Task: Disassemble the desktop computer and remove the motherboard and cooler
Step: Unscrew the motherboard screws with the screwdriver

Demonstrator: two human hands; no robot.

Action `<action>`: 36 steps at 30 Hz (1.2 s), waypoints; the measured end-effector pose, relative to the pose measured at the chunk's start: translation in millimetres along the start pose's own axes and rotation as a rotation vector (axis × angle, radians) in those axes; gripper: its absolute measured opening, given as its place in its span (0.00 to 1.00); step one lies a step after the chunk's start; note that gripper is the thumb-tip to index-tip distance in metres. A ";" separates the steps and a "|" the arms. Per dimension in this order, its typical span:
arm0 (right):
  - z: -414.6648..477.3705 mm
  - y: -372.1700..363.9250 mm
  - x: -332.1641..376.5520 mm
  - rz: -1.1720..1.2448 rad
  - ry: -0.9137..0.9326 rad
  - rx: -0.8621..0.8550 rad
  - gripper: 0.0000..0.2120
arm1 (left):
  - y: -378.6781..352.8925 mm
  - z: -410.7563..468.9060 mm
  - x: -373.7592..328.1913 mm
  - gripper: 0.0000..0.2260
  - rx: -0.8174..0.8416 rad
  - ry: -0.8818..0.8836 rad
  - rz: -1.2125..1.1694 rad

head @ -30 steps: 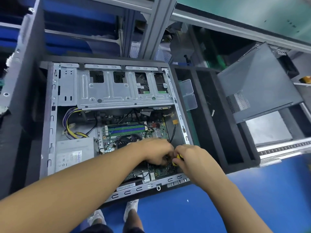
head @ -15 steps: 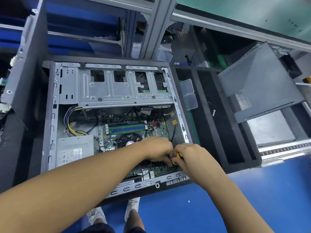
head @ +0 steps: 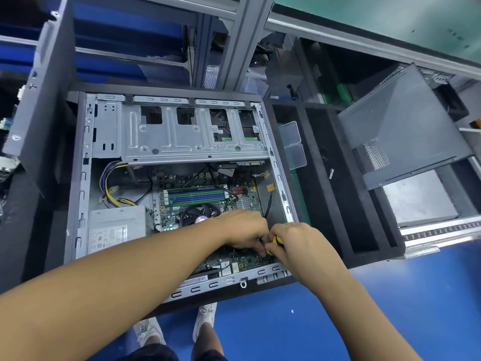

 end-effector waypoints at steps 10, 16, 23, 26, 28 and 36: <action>-5.4 -8.9 3.7 -0.158 -0.025 0.075 0.16 | -7.4 0.0 1.0 0.09 0.045 0.066 -0.169; -12.9 -1.6 5.1 -0.160 -0.001 0.061 0.13 | -9.7 2.9 -2.6 0.15 0.037 0.074 -0.168; -17.8 13.3 6.4 -0.095 -0.100 -0.086 0.13 | -7.8 1.9 -6.6 0.05 0.067 0.059 -0.180; -18.6 13.6 -3.2 -0.191 -0.160 -0.045 0.16 | -7.5 2.5 -8.2 0.09 0.074 0.053 -0.183; -17.1 11.6 -5.9 -0.184 -0.171 -0.017 0.16 | -7.7 2.7 -8.9 0.10 0.067 0.051 -0.187; -9.3 15.4 0.1 -0.069 -0.099 0.068 0.09 | -9.1 2.7 -4.6 0.06 0.075 0.079 -0.275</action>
Point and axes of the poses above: each hand's wrist, its own z-axis towards the middle knuckle, its own y-axis out of the back of the hand, x = y × z, the point moved 8 cm from there along z, towards the middle knuckle, and after that the axes turned 7 degrees about -x, right-handed, at the moved point
